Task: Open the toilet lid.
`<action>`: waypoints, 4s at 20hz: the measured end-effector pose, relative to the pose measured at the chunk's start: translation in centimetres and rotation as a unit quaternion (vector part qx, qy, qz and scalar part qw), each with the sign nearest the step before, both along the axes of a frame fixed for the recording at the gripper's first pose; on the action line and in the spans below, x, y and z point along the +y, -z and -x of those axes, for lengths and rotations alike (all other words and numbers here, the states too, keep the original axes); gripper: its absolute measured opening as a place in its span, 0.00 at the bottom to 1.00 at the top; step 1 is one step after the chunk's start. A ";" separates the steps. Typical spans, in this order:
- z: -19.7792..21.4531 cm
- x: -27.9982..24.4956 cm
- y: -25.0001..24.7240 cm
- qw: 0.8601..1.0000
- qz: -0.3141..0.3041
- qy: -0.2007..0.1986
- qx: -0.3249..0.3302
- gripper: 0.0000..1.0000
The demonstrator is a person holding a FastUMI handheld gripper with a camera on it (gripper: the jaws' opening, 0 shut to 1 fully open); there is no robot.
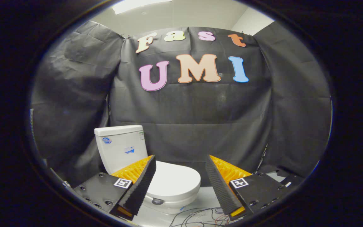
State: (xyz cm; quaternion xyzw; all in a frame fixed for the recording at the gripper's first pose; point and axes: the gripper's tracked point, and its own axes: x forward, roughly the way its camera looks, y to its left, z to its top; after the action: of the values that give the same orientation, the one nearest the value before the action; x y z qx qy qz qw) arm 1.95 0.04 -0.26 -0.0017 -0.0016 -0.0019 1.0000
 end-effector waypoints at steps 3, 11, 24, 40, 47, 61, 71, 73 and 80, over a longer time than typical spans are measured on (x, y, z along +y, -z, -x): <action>-3.3 0.2 -0.2 1.000 0.000 0.000 0.003 0.98; -8.3 1.2 -0.7 0.996 -0.056 0.035 -0.058 0.97; -12.1 7.5 8.2 0.944 -0.290 0.151 -0.044 0.90; -5.6 10.9 28.3 0.746 -0.579 0.329 0.001 0.82; -6.5 10.9 31.4 0.703 -0.635 0.319 0.024 0.67; -6.9 9.5 31.2 0.733 -0.604 0.307 0.058 0.01; -8.0 10.7 22.4 0.842 -0.440 0.307 0.054 0.01; -8.8 11.6 19.1 0.867 -0.407 0.287 0.033 0.01; -11.8 15.8 11.3 0.937 -0.261 0.232 0.035 0.03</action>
State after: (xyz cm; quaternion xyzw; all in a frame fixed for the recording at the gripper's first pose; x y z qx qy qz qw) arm 13.72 15.82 -11.54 0.2584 0.0341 -0.2341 0.9366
